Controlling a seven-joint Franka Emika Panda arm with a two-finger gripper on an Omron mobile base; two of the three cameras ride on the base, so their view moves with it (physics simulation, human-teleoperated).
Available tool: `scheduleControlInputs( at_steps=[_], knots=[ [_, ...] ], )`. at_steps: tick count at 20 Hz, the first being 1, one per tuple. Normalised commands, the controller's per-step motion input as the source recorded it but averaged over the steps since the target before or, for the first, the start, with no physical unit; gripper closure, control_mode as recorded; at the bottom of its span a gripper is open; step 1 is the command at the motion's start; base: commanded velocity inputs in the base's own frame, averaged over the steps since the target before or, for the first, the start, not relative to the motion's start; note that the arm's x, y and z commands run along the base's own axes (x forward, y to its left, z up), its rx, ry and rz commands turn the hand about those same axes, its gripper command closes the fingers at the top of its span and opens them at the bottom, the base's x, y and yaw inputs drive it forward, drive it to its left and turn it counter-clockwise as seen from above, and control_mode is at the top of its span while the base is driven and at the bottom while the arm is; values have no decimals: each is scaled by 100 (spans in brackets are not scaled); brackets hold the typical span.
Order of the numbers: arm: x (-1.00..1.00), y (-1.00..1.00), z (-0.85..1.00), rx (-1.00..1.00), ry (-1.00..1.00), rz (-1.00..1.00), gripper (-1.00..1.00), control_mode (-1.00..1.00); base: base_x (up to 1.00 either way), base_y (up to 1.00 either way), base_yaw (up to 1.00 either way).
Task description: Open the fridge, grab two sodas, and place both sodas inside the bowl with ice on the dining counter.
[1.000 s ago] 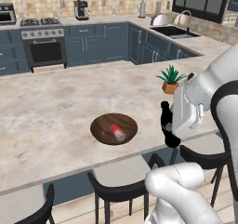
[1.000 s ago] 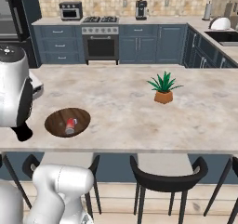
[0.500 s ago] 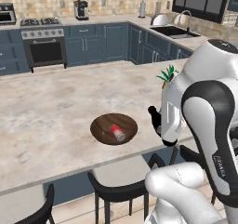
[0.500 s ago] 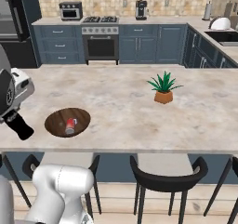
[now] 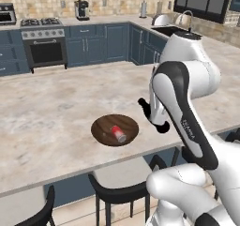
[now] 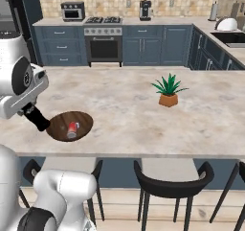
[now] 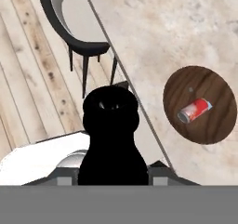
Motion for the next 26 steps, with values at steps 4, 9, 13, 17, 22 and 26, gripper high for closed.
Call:
scheduleControlInputs(
  at_steps=[4,9,13,17,22,26],
  knots=[
    [42,0,-37,-9,-3,9,100,-100,0,0,0],
    [36,0,-43,-4,-11,12,100,-100,0,0,0],
    [43,0,-29,0,-11,12,100,-100,0,0,0],
    [49,1,-25,0,-4,11,100,-100,0,0,0],
    [46,9,-38,-4,0,9,100,-100,0,0,0],
    [41,16,-38,-7,4,4,100,-100,0,0,0]
  ],
)
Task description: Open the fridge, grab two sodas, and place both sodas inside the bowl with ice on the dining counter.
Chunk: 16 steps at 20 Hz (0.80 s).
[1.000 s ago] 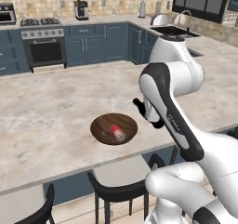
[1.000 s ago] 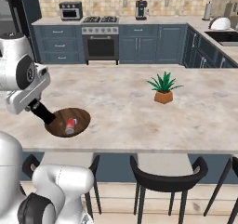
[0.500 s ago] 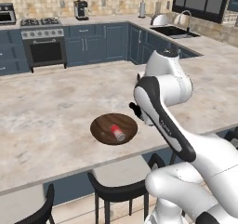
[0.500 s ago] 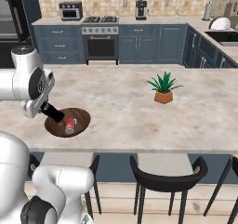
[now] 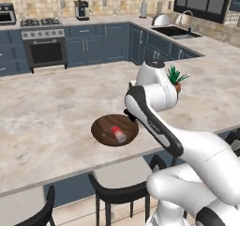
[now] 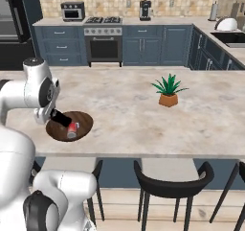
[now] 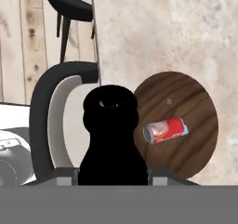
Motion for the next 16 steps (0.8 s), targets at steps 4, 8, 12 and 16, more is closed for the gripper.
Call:
scheduleControlInputs(
  at_steps=[4,8,12,16],
  knots=[
    [43,17,-34,-8,4,0,100,-100,0,0,0],
    [39,21,-34,-9,3,0,100,-100,0,0,0],
    [34,19,-37,-9,1,0,100,-100,0,0,0],
    [28,10,-35,-5,0,0,100,-100,0,0,0]
  ],
)
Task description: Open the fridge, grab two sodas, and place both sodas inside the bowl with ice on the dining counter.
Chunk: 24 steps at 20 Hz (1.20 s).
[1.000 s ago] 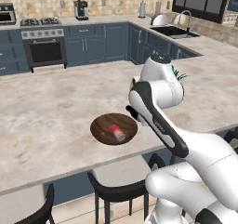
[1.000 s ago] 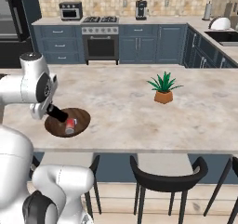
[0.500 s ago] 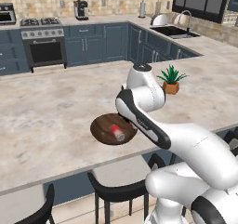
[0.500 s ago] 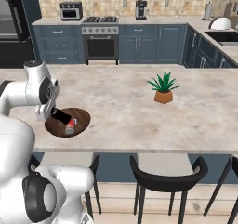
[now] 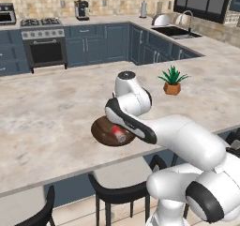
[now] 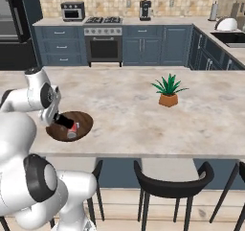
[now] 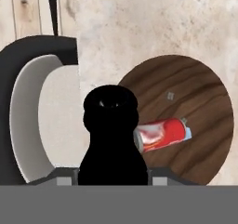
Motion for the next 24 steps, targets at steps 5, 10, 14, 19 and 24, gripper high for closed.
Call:
scheduleControlInputs(
  at_steps=[5,10,14,19,24],
  knots=[
    [28,1,-23,0,0,3,100,-100,0,0,0],
    [27,1,-25,-1,0,2,100,-100,0,0,0],
    [24,1,-27,-2,1,2,100,-100,0,0,0],
    [23,3,-23,-2,2,2,100,-100,0,0,0],
    [25,9,-19,-2,3,0,100,-100,0,0,0]
  ],
)
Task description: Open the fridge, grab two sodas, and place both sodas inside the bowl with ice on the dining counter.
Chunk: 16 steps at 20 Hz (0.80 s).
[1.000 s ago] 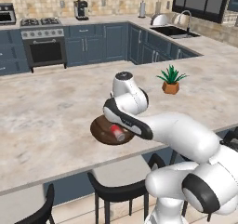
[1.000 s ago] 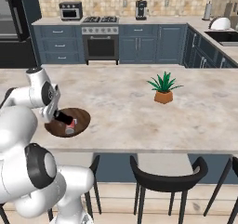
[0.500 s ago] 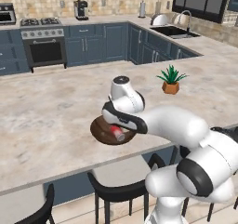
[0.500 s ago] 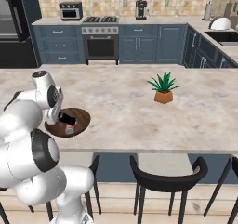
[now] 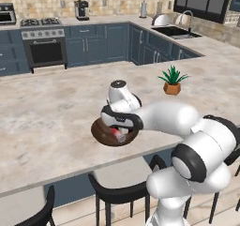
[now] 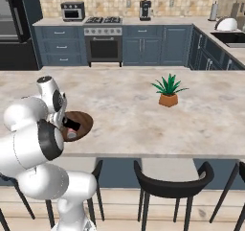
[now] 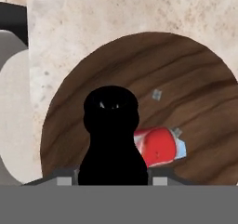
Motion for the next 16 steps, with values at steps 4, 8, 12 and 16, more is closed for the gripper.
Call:
scheduleControlInputs(
  at_steps=[4,8,12,16],
  knots=[
    [18,12,-20,-3,3,0,100,-100,0,0,0],
    [18,14,-18,-3,3,0,100,-100,0,0,0],
    [22,11,-15,-2,3,0,100,-100,0,0,0],
    [27,0,-12,0,0,3,100,-100,0,0,0]
  ],
)
